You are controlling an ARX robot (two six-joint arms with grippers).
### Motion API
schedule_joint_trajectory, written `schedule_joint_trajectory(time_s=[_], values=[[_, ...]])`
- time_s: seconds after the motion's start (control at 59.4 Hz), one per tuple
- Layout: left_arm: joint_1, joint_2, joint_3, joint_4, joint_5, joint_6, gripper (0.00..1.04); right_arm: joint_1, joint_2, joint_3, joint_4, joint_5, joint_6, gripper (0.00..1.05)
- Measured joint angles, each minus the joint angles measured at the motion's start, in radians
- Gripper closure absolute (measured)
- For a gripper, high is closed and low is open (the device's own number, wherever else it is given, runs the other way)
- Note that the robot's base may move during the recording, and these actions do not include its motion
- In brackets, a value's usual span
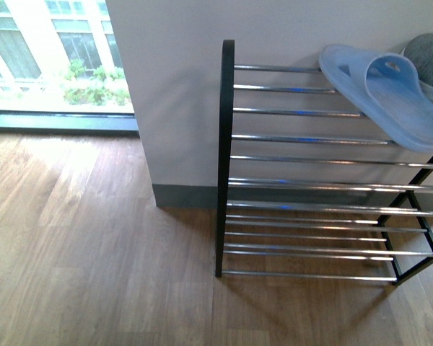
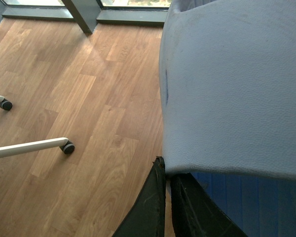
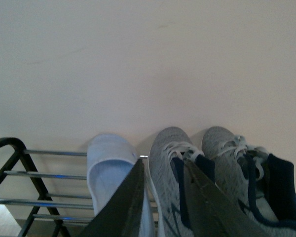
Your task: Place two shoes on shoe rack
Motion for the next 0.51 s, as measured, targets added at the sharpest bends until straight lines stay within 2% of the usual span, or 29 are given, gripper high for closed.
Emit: schedule_joint_trajectory(time_s=[0.067,0.269,0.337,0.505], values=[[0.000,0.000,0.000,0.000,0.000,0.000,1.03,0.013,-0.034,-0.040,0.002,0.008,0.000,1.04],[0.000,0.000,0.000,0.000,0.000,0.000,1.03,0.045,-0.159,-0.147,-0.008,0.045,0.003,1.03],[0.000,0.000,0.000,0.000,0.000,0.000,1.03,0.098,-0.220,-0.187,-0.031,0.109,0.003,1.03],[0.000,0.000,0.000,0.000,0.000,0.000,1.03,0.122,-0.316,-0.236,-0.079,0.116,0.003,1.03]])
